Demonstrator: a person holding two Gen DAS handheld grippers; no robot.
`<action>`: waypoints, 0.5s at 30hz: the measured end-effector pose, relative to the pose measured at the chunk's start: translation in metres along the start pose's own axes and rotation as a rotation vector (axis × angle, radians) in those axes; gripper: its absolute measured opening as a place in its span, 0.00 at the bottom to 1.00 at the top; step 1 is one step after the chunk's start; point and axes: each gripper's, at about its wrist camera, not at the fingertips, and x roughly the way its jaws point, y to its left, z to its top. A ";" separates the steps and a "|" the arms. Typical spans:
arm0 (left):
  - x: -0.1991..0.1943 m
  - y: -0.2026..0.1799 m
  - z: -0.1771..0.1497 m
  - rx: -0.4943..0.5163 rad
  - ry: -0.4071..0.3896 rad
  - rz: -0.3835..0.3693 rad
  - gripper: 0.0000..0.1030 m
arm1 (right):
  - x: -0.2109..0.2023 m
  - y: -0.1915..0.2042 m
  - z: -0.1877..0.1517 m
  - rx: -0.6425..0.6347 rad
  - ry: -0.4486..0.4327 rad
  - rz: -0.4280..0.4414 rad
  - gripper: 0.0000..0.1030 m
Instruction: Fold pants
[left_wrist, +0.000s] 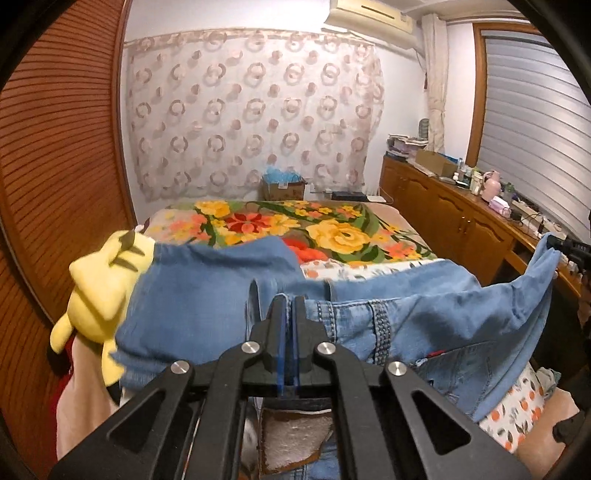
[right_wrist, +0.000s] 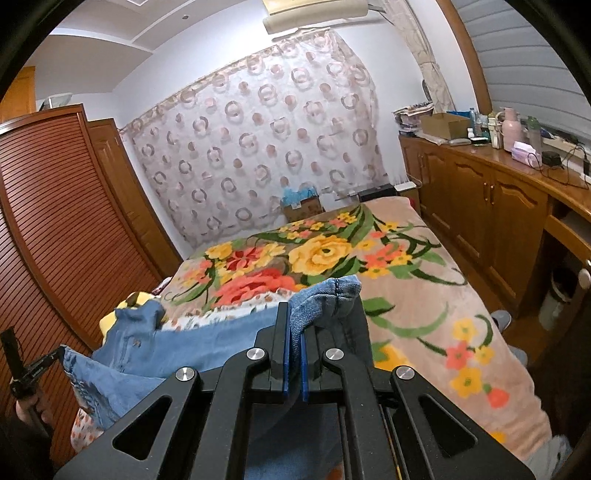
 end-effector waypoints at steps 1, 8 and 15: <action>0.007 0.001 0.005 0.000 0.001 0.001 0.03 | 0.007 0.000 0.003 0.001 0.002 -0.002 0.03; 0.056 0.007 0.030 0.000 0.024 0.022 0.03 | 0.059 -0.001 0.016 0.004 0.039 -0.019 0.03; 0.099 0.006 0.047 0.016 0.044 0.044 0.03 | 0.107 -0.012 0.025 0.045 0.082 -0.033 0.03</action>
